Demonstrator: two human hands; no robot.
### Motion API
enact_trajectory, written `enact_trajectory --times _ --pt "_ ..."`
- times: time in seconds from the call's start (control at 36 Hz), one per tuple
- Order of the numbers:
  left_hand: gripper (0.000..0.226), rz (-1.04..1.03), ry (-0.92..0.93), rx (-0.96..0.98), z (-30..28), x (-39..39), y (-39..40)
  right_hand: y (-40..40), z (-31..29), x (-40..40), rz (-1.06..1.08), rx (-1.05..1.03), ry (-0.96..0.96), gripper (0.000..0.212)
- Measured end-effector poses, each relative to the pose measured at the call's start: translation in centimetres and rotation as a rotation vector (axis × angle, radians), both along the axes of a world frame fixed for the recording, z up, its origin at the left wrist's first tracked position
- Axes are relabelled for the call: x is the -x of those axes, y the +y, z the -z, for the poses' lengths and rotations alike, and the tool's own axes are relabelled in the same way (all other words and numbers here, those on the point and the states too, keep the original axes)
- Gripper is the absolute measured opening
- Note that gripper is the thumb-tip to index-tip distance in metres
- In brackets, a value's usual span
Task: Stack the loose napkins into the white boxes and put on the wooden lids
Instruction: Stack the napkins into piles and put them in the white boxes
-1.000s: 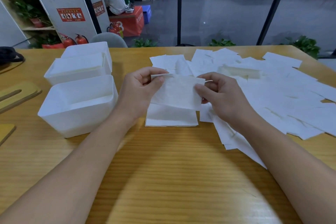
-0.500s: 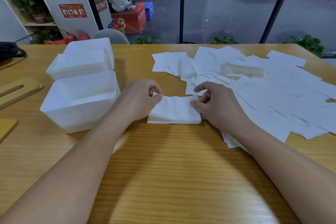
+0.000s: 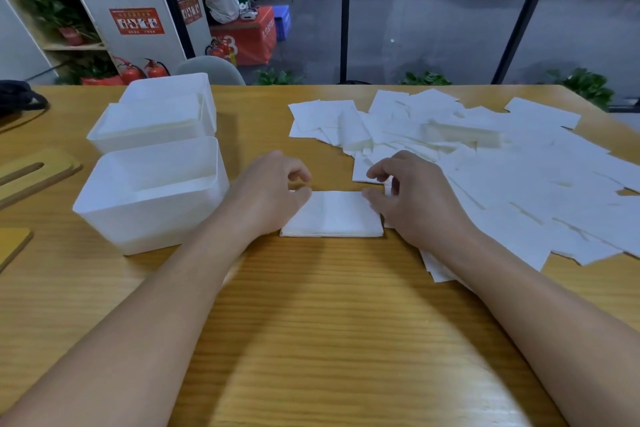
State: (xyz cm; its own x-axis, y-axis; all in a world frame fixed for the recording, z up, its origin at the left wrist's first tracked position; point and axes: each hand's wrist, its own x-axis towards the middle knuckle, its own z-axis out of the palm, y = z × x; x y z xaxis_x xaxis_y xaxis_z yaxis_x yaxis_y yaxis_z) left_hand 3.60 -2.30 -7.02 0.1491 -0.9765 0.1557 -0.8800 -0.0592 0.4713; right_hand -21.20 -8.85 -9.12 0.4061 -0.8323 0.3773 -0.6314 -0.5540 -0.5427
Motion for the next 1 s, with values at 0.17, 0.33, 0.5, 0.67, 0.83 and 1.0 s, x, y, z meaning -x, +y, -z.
enact_trajectory --times 0.17,0.33,0.5,0.67,0.83,1.0 --pt "0.008 0.140 0.052 -0.020 1.1 0.6 -0.2 -0.4 -0.1 -0.2 -0.114 0.022 0.285 0.027" --pt "0.008 0.157 0.057 -0.022 1.3 0.3 -0.5 -0.3 -0.1 -0.4 -0.103 0.047 0.469 0.047" --pt "0.014 0.138 0.060 0.044 1.0 1.0 -0.5 -0.1 -0.6 -0.2 -0.132 0.024 0.365 0.045" --pt "0.032 0.143 0.406 0.111 0.0 2.1 0.0 2.0 -2.1 0.5 -0.272 -0.033 0.010 0.033" --pt "0.033 0.099 0.555 0.158 -0.2 2.4 -0.2 3.5 -2.4 0.3 -0.454 -0.056 -0.067 0.032" --pt "0.036 0.063 0.510 0.173 0.3 1.8 -0.3 3.0 -1.7 0.7 -0.462 -0.064 -0.042 0.023"
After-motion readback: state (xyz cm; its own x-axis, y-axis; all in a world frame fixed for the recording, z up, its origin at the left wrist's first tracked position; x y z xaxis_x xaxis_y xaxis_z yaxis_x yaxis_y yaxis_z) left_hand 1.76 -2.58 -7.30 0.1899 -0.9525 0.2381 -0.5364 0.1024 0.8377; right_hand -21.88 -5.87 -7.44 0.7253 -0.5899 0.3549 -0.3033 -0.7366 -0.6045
